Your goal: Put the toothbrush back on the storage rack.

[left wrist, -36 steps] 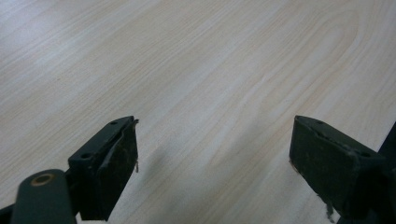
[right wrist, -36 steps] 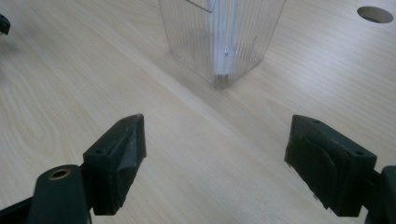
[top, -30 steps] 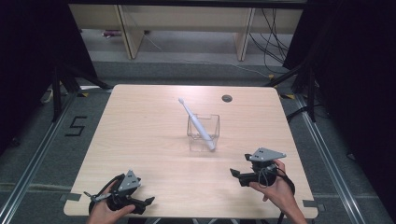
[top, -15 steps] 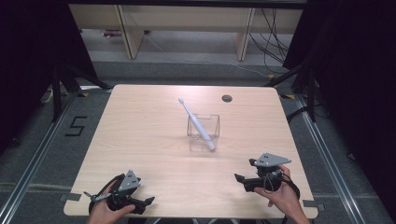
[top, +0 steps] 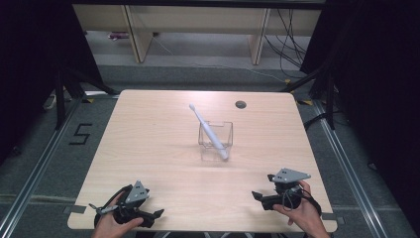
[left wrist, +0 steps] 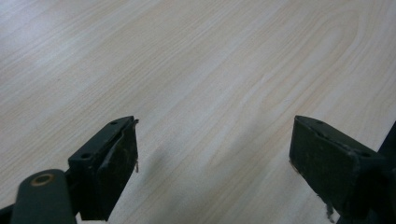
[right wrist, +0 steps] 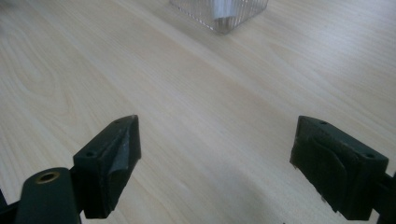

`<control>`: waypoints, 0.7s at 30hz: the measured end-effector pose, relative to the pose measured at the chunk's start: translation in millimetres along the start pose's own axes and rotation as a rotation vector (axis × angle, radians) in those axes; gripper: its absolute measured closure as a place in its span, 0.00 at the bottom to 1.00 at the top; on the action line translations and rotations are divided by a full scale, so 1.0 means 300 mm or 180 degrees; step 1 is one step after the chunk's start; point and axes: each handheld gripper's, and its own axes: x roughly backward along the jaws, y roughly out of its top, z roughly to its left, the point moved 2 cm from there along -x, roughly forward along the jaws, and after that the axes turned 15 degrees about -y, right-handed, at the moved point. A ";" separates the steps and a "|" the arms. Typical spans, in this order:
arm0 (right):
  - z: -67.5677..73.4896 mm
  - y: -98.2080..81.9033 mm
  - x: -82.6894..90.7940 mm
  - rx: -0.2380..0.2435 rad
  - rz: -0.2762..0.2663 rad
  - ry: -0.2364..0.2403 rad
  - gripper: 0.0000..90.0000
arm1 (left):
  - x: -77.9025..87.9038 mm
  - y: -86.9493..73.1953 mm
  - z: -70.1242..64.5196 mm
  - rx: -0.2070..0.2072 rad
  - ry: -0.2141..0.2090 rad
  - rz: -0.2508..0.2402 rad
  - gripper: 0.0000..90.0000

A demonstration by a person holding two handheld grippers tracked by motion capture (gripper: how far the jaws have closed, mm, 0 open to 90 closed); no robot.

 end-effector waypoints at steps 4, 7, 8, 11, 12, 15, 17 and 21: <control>-0.011 -0.015 -0.003 0.0094 -0.0039 -0.0016 0.18 | 0.000 0.000 -0.002 0.0012 -0.0004 -0.0021 0.16; -0.013 -0.022 -0.005 0.0115 -0.0057 0.0003 0.18 | 0.001 0.001 0.000 -0.0012 -0.0006 0.0007 0.16; -0.008 -0.029 0.000 0.0038 0.0005 -0.0006 0.18 | 0.000 0.001 0.000 -0.0014 -0.0007 0.0007 0.16; -0.014 -0.038 -0.004 0.0128 -0.0006 0.0035 0.18 | 0.000 0.001 -0.001 -0.0001 -0.0007 -0.0013 0.16; -0.012 -0.042 -0.002 0.0114 0.0018 0.0005 0.18 | 0.000 0.001 -0.001 0.0000 -0.0008 -0.0014 0.16; -0.009 -0.049 0.001 0.0098 0.0044 0.0010 0.18 | 0.001 0.000 0.000 -0.0008 -0.0003 0.0003 0.16; -0.005 -0.054 0.005 0.0090 0.0081 0.0015 0.18 | 0.000 0.000 0.000 -0.0008 -0.0005 0.0002 0.16; 0.001 -0.065 0.008 0.0069 0.0140 0.0018 0.18 | 0.000 0.001 -0.001 -0.0003 -0.0007 -0.0009 0.16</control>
